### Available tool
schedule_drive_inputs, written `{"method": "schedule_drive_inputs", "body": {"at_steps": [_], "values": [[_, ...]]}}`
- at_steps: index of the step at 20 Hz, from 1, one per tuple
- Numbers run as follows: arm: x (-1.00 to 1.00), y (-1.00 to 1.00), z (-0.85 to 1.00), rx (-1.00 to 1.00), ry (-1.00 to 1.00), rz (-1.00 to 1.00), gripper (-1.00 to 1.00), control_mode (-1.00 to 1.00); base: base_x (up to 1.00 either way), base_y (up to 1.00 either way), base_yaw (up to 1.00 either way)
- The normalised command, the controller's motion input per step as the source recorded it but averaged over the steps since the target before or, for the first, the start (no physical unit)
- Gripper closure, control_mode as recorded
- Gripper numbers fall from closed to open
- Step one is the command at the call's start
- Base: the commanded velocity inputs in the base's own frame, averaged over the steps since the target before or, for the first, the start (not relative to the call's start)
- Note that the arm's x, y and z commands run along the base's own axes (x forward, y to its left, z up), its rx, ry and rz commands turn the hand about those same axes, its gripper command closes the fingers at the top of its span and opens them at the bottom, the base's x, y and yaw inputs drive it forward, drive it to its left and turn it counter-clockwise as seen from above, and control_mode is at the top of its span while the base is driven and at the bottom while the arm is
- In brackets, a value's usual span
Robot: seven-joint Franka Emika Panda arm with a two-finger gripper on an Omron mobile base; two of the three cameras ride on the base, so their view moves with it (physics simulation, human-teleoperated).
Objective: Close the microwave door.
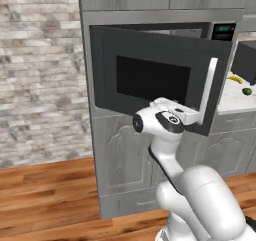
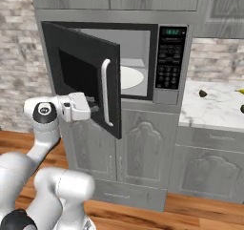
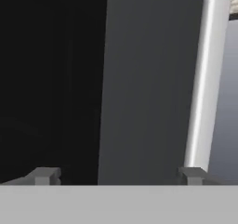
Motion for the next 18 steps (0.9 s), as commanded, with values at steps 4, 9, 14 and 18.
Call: {"method": "schedule_drive_inputs", "body": {"at_steps": [4, 9, 14, 18], "values": [[0.42, -0.63, 0.17, 0.01, 0.03, 0.24, -1.00, -1.00, 0.00, 0.00, 0.00], [0.43, -0.51, 0.22, 0.01, 0.08, 0.22, -1.00, -1.00, 0.00, 0.00, 0.00], [0.54, -0.46, 0.23, 0.00, 0.13, 0.23, -1.00, -1.00, 0.00, 0.00, 0.00], [0.70, -0.46, 0.12, 0.01, 0.16, 0.25, -1.00, -1.00, 0.00, 0.00, 0.00]]}}
